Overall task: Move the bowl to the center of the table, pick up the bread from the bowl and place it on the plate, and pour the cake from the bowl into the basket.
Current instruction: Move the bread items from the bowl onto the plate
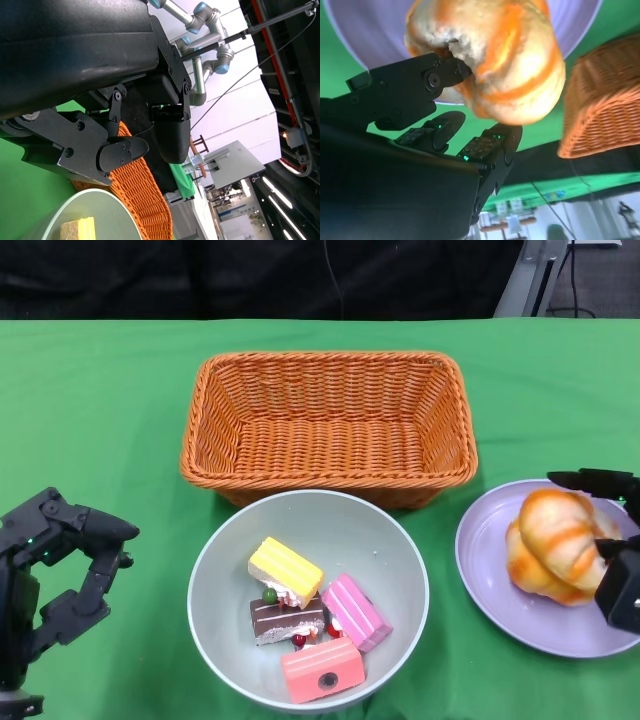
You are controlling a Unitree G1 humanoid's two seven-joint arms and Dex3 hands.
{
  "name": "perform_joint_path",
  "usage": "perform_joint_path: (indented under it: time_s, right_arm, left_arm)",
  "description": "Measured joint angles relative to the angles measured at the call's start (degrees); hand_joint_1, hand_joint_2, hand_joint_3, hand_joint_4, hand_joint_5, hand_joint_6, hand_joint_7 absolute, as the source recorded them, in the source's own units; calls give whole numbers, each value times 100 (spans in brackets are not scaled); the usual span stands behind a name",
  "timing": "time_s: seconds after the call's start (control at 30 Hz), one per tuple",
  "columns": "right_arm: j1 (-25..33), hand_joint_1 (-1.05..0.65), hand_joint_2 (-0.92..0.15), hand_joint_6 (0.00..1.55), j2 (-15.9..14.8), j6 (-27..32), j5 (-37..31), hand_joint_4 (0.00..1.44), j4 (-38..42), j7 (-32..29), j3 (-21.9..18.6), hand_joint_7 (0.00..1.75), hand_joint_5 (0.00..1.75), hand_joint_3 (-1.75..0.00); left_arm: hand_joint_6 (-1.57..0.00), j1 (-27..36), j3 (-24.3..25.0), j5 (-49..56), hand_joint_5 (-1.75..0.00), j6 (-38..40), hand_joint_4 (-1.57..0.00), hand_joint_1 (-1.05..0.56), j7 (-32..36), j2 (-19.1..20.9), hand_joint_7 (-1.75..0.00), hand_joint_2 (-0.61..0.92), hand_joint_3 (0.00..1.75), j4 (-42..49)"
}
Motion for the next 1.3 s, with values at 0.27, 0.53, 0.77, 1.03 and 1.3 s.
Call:
perform_joint_path:
  time_s: [0.27, 0.53, 0.77, 1.03, 1.3]
  right_arm:
    - [2, -28, -87, 50, -48, 124, 174, 57, -221, 483, -152, 0, 0, 0]
    - [5, -48, -92, 42, -122, 226, 313, 50, -433, 1011, -307, 0, 0, -3]
    - [7, -56, -92, 42, -271, 485, 495, 56, -704, 1766, -355, 1, 3, -4]
    - [-6, -64, -89, 47, -330, 651, 353, 61, -851, 1810, -323, 2, 3, 0]
    - [-17, -72, -87, 53, -330, 773, -286, 71, -1022, 819, -189, 3, 5, 0]
  left_arm:
    - [-79, 0, -2, -2, -141, -1, -75, 0, -1, 0, -112, 78, 67, 28]
    - [-78, 0, -6, -17, -141, 1, -74, 1, -1, 0, -112, 77, 70, 28]
    - [-79, 0, -8, -51, -140, 2, -74, -1, -2, 0, -110, 77, 69, 35]
    - [-79, 3, -10, -56, -141, 0, -74, 0, -3, 0, -111, 77, 67, 41]
    - [-78, 10, -9, -72, -141, -10, -73, 1, -41, 4, -112, 77, 69, 63]
